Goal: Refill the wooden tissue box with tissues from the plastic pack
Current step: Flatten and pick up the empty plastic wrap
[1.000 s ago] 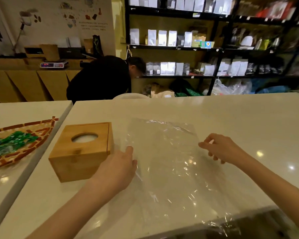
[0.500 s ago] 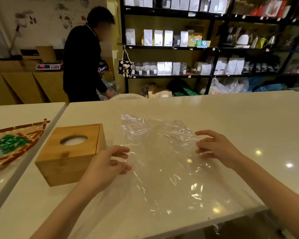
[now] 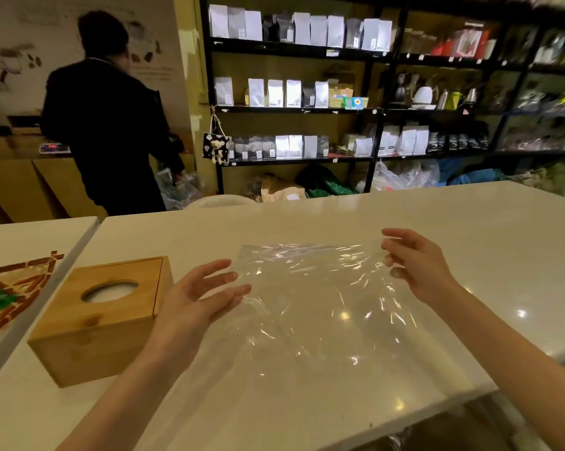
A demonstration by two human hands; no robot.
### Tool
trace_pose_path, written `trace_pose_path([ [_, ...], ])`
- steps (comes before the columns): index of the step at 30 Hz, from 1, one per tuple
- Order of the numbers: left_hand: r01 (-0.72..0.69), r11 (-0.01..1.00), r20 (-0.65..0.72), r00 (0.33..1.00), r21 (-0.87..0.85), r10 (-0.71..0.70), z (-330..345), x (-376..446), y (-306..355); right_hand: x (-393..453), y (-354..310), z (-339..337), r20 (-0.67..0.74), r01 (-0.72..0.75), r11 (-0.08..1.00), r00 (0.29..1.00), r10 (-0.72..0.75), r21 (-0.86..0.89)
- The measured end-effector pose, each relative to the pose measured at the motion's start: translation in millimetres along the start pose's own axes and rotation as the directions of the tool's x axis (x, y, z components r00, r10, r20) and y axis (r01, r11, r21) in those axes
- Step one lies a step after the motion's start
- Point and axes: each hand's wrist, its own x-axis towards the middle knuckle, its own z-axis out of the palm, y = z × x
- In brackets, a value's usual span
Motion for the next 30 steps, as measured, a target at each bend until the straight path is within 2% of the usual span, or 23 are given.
trace_pose_path([
  [3, 0.054, 0.994, 0.004, 0.999, -0.094, -0.054, 0.5, 3.8, -4.2, 3.0, 1.5, 4.1, -0.044, 0.056, 0.997, 0.997, -0.058, -0.051],
  [5, 0.168, 0.976, 0.079, 0.984, -0.138, -0.159, 0.2, 4.9, -9.7, 5.4, 4.6, 6.4, -0.059, 0.080, 0.993, 0.995, -0.085, -0.087],
  [8, 0.289, 0.957, 0.201, 0.939, -0.016, -0.280, 0.3, 0.5, -17.7, 7.8, 11.7, 8.1, -0.066, 0.095, 0.986, 0.992, -0.105, -0.137],
  [11, 0.252, 0.959, 0.267, 0.922, 0.131, -0.279, -2.3, -4.1, -23.8, 10.2, 20.0, 9.6, -0.056, 0.099, 0.980, 0.992, -0.111, -0.175],
  [18, 0.176, 0.953, 0.297, 0.923, 0.245, -0.247, -9.6, -4.2, -18.7, 21.5, 24.3, 0.6, -0.104, 0.083, 0.970, 0.989, -0.109, -0.228],
  [21, 0.188, 0.946, 0.393, 0.875, 0.264, -0.283, -13.9, -5.6, -14.7, 19.4, 26.3, -0.7, -0.041, 0.067, 0.976, 0.996, -0.077, -0.208],
  [24, 0.266, 0.945, 0.502, 0.801, 0.189, -0.326, -13.0, -5.3, -14.1, 18.4, 30.6, -2.3, -0.006, 0.009, 0.990, 1.000, -0.010, -0.144],
  [25, 0.291, 0.945, 0.510, 0.796, 0.151, -0.326, -10.8, -2.2, -16.8, 18.3, 32.0, -3.2, 0.009, -0.016, 0.992, 1.000, 0.017, -0.121],
  [27, 0.349, 0.937, 0.400, 0.857, 0.015, -0.326, -3.5, 9.7, -25.5, 17.7, 33.9, -4.7, 0.039, -0.061, 0.992, 0.997, 0.065, -0.108],
  [28, 0.367, 0.926, 0.302, 0.895, -0.084, -0.328, 0.8, 18.6, -30.9, 17.2, 34.4, -5.4, 0.054, -0.078, 0.991, 0.995, 0.084, -0.111],
  [30, 0.365, 0.899, 0.121, 0.931, -0.241, -0.346, 7.7, 37.6, -37.3, 16.4, 34.2, -6.0, 0.093, -0.103, 0.987, 0.989, 0.115, -0.123],
])
